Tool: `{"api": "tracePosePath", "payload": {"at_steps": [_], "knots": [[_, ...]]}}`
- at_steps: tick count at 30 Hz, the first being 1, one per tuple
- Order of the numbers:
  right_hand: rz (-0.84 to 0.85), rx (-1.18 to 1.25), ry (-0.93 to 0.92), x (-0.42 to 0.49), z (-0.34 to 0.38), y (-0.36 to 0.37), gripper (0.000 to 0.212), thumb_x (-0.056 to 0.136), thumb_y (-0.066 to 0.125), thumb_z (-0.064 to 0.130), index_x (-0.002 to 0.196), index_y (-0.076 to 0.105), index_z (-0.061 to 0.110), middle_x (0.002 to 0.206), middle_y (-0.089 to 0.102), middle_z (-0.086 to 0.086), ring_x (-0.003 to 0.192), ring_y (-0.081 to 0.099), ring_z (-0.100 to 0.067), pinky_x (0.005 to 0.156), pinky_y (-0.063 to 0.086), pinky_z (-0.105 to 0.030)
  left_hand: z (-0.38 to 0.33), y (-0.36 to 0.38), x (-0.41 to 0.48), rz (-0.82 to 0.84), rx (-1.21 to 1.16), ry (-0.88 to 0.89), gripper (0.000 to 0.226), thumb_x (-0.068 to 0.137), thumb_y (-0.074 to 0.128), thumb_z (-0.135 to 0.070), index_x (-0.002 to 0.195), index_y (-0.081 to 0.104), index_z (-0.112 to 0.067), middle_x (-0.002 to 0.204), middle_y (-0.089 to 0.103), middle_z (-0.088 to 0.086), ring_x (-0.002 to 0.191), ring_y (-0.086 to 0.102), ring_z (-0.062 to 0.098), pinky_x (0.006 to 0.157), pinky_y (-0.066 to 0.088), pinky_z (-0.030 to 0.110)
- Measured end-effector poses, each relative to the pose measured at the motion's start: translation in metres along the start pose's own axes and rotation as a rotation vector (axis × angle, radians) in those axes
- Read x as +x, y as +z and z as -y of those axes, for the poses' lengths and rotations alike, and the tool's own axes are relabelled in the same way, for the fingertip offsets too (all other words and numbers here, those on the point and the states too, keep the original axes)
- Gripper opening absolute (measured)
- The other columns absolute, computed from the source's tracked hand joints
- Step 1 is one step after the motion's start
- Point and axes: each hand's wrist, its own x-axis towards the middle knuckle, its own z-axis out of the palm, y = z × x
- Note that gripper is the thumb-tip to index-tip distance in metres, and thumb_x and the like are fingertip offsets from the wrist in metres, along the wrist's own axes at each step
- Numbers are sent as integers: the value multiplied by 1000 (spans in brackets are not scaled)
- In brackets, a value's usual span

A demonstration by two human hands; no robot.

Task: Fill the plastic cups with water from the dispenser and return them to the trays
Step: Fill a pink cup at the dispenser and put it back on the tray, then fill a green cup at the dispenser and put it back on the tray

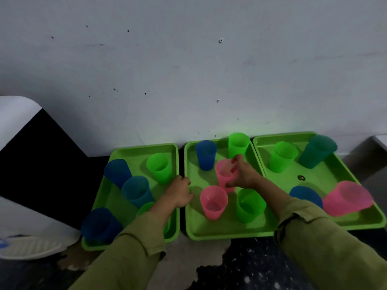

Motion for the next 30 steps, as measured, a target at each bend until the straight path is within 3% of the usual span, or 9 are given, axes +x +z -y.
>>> {"api": "tracePosePath", "payload": {"at_steps": [3, 6, 8, 10, 13, 15, 18, 21, 30], "knots": [[42, 39, -6, -1, -3, -4, 84, 57, 88, 18, 119, 31, 10, 109, 56, -15, 95, 58, -29, 81, 51, -38, 1, 2, 1, -19, 30, -4, 56, 86, 62, -28, 135, 43, -11, 135, 40, 10, 123, 43, 26, 103, 39, 35], [63, 92, -42, -5, -6, -9, 85, 59, 86, 36, 123, 35, 15, 103, 57, -7, 89, 59, -20, 72, 48, -26, 2, 3, 2, -61, 48, -3, 50, 87, 61, -27, 132, 46, -11, 133, 42, 9, 120, 44, 25, 101, 41, 35], [49, 151, -33, -6, -4, -13, 74, 65, 78, 50, 123, 43, 20, 100, 57, -1, 87, 59, -14, 66, 44, -19, 0, 1, 3, -117, 54, 6, 44, 88, 59, -25, 129, 49, -13, 131, 45, 7, 116, 48, 24, 95, 43, 33], [-132, 160, -44, 0, -3, -16, 56, 73, 70, 51, 114, 54, 15, 93, 61, -1, 83, 61, -16, 68, 45, -23, -2, -3, 5, -176, 40, 4, 40, 88, 56, -24, 126, 50, -15, 128, 47, 5, 113, 51, 24, 89, 44, 32], [-538, 67, -119, 15, 0, -24, 39, 76, 75, 25, 103, 59, 2, 94, 64, -15, 88, 61, -29, 76, 43, -30, -7, -10, 11, -237, 1, 14, 37, 88, 55, -23, 124, 51, -15, 126, 49, 5, 109, 53, 24, 87, 45, 32], [-603, -32, -114, 29, 1, -30, 52, 72, 77, 15, 115, 53, -2, 111, 56, -23, 105, 52, -36, 88, 38, -33, -10, -15, 16, -257, -33, 29, 36, 88, 56, -23, 123, 52, -15, 125, 50, 6, 108, 54, 24, 88, 46, 33], [-507, -89, -42, 51, 3, -37, 87, 69, 81, 21, 137, 33, -2, 138, 37, -26, 129, 34, -37, 106, 27, -36, -10, -19, 22, -286, -58, 51, 35, 87, 57, -24, 121, 52, -16, 125, 51, 5, 110, 53, 23, 90, 46, 34], [-400, -107, 25, 71, 3, -35, 108, 66, 83, 29, 143, 15, -4, 146, 24, -28, 137, 23, -38, 111, 21, -38, -9, -21, 27, -313, -68, 64, 36, 87, 58, -25, 121, 53, -17, 124, 52, 4, 111, 53, 22, 90, 46, 34], [-481, -43, 22, 86, -2, -28, 86, 66, 82, 20, 133, 34, -5, 130, 44, -24, 120, 40, -34, 95, 27, -29, -2, -23, 30, -332, -148, 78, 36, 86, 59, -25, 121, 53, -18, 124, 53, 3, 107, 55, 20, 88, 48, 35]]}}
